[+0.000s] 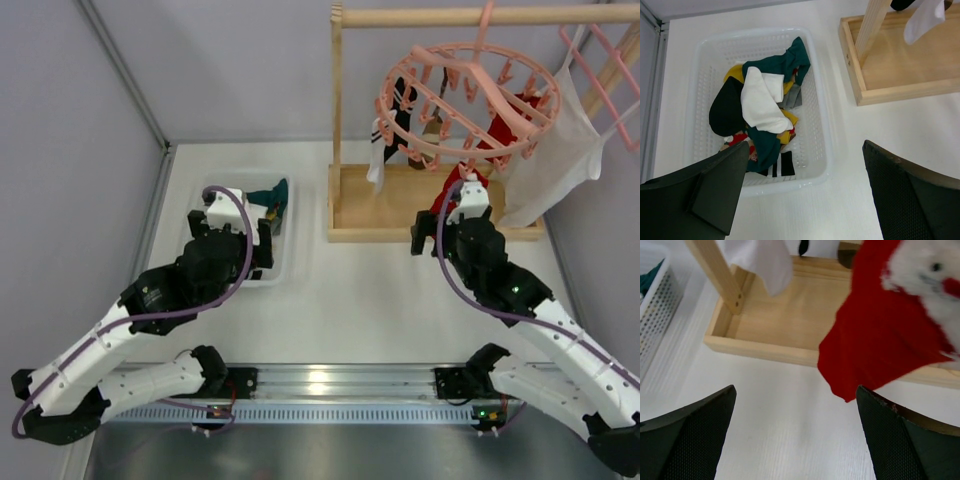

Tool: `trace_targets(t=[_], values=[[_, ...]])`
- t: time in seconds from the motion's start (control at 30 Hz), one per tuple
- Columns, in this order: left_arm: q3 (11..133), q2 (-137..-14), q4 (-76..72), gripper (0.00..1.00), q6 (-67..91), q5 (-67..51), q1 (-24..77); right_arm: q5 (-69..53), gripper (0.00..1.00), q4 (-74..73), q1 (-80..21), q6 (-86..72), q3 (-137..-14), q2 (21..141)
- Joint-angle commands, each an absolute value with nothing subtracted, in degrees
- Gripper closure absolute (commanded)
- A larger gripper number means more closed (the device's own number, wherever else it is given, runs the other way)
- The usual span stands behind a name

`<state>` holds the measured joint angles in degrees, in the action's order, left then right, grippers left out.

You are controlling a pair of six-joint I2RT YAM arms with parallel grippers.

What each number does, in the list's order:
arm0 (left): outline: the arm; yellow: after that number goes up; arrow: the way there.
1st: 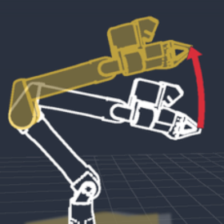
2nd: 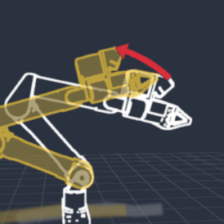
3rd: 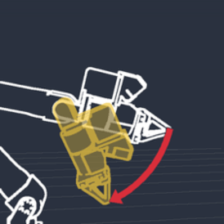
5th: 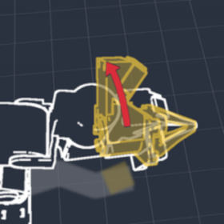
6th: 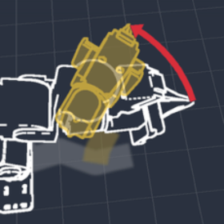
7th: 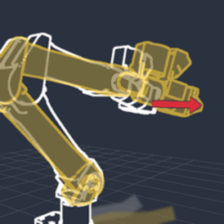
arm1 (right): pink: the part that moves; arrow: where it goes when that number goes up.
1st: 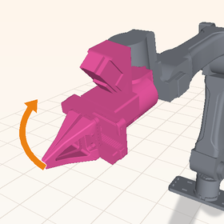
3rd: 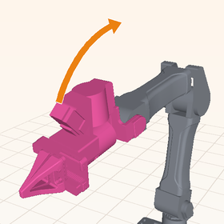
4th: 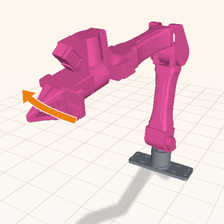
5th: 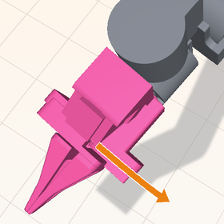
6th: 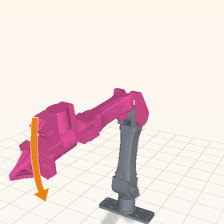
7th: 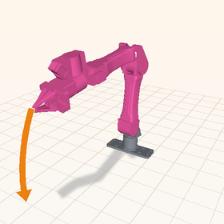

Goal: Remove the socks clipped to the hanger

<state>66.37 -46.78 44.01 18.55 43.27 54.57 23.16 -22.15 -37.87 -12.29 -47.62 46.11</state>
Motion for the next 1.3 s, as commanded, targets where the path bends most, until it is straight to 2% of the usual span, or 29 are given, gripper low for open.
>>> trace_targets(t=[0.0,0.13,0.23,0.43,0.57,0.73,0.83,0.87,0.93,1.0,1.03,1.07,1.13,1.27], values=[[65.5,-46.8,44.6,0.02,19.6,42.7,54.6,32.6,0.00,-25.8,-34.4,-18.0,-46.2,44.0],[65.0,-47.5,44.5,0.02,19.6,43.7,54.6,36.4,0.01,-23.2,-31.0,-19.6,-43.3,42.2],[64.8,-48.2,44.4,0.02,19.8,43.6,54.6,31.6,0.01,-19.5,-25.6,-18.5,-41.3,42.1],[64.1,-49.2,44.4,0.02,20.0,43.4,54.6,12.9,0.03,-1.4,-18.8,-9.5,-33.9,41.1],[64.2,-49.7,44.4,0.02,20.2,42.3,54.6,-1.6,0.14,10.0,-13.6,-9.1,-29.2,42.1],[64.7,-49.7,44.3,0.02,20.9,39.7,54.6,-6.9,0.19,22.4,-9.9,-12.0,-24.3,44.6],[65.1,-49.4,44.2,0.02,21.6,38.1,54.6,-11.1,0.31,28.9,-9.8,-12.8,-21.6,45.3],[65.3,-49.5,44.2,0.02,21.8,37.5,54.6,-11.6,0.40,30.3,-9.8,-12.9,-21.1,45.4],[65.9,-49.6,44.2,0.02,22.6,36.4,54.6,-12.0,0.49,33.1,-9.8,-12.9,-20.0,45.4],[66.7,-50.0,44.1,0.02,23.1,35.4,54.6,-13.1,0.62,33.9,-9.8,-13.0,-19.8,45.6],[67.0,-50.3,44.0,0.02,23.6,35.2,54.6,-13.2,0.74,34.1,-9.8,-13.2,-19.9,45.7],[67.3,-50.5,43.9,0.02,24.0,35.0,54.6,-13.5,0.80,34.4,-9.8,-13.6,-20.0,45.4],[69.2,-51.8,44.0,0.02,25.5,34.5,54.7,-13.7,0.88,35.1,-9.8,-14.5,-19.3,44.9],[75.3,-54.7,43.8,0.02,28.6,33.1,54.7,-13.7,0.99,35.6,-11.3,-15.6,-18.3,43.5]])
